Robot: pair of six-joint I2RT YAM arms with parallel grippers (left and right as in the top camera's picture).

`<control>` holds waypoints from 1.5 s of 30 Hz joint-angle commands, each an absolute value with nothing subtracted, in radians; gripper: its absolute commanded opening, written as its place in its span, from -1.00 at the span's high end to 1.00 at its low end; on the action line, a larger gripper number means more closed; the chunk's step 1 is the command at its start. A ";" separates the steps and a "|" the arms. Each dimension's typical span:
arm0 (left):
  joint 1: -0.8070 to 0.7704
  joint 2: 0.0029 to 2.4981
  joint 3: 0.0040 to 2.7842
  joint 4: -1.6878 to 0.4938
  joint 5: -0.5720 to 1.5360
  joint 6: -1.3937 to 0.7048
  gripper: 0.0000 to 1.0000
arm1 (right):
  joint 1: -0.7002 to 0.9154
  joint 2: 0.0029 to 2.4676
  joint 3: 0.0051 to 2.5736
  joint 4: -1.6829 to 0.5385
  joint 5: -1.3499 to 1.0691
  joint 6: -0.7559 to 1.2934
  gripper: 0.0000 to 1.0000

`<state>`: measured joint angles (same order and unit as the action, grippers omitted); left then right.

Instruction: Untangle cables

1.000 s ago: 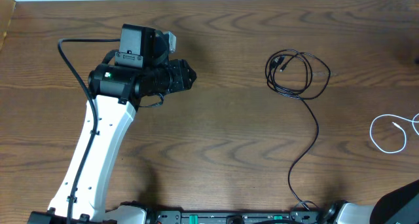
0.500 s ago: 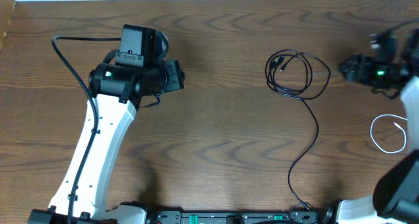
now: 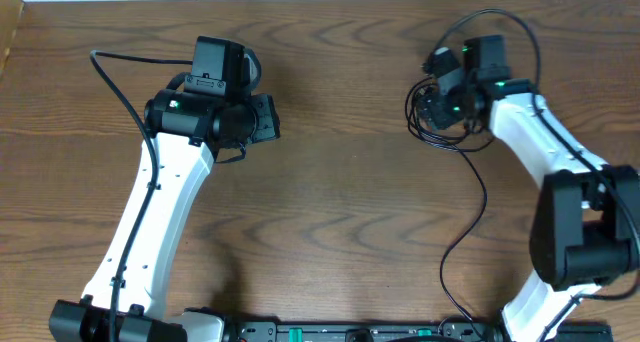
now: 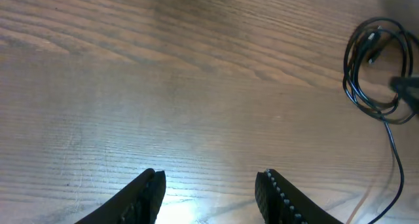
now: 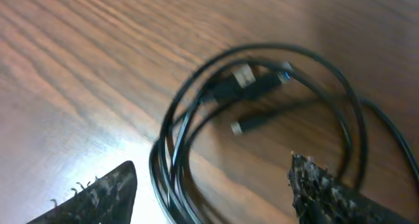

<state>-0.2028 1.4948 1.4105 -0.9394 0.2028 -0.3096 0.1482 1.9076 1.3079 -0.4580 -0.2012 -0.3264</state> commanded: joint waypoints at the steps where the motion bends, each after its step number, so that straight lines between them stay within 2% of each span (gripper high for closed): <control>1: -0.197 1.498 1.410 -0.953 0.186 -0.300 0.00 | 0.182 1.975 1.313 -0.453 -0.149 -0.353 -0.43; 6: -0.197 1.498 1.410 -0.964 0.185 -0.300 -0.01 | 0.200 2.028 1.313 -0.459 -0.156 -0.297 -0.36; 12: -0.198 1.498 1.410 -0.964 0.185 -0.300 0.00 | 0.200 2.030 1.313 -0.562 -0.293 -0.169 -0.04; 15: -0.197 1.498 1.410 -0.964 0.185 -0.300 0.00 | 0.201 2.030 1.312 -0.653 -0.368 -0.120 0.33; 17: -0.197 1.498 1.410 -0.964 0.185 -0.300 0.00 | 0.210 2.030 1.312 -0.702 -0.411 -0.104 0.47; 19: -0.198 1.498 1.410 -0.964 0.185 -0.300 0.00 | 0.229 2.030 1.312 -0.730 -0.514 -0.105 0.78; 22: -0.197 1.498 1.410 -0.964 0.185 -0.300 0.00 | 0.262 2.030 1.312 -0.738 -0.704 -0.135 0.97; 27: -0.197 1.498 1.410 -0.964 0.186 -0.300 0.00 | 0.337 2.030 1.312 -0.706 -0.889 -0.159 0.98; 37: -0.197 1.498 1.410 -0.964 0.186 -0.300 -0.01 | 0.506 2.030 1.313 -0.611 -0.912 -0.159 0.98; 39: -0.197 1.498 1.410 -0.964 0.186 -0.300 0.00 | 0.519 2.030 1.312 -0.592 -0.891 -0.158 0.98; 43: -0.198 1.498 1.410 -0.965 0.186 -0.300 0.00 | 0.506 2.025 1.314 -0.571 -0.704 -0.100 0.96; 45: -0.198 1.498 1.410 -0.965 0.186 -0.300 0.00 | 0.495 2.019 1.316 -0.571 -0.634 -0.081 0.77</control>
<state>-0.2028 1.4948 1.4105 -0.9619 0.2028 -0.3096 0.5156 2.0262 1.3144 -0.5743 -0.7773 -0.1223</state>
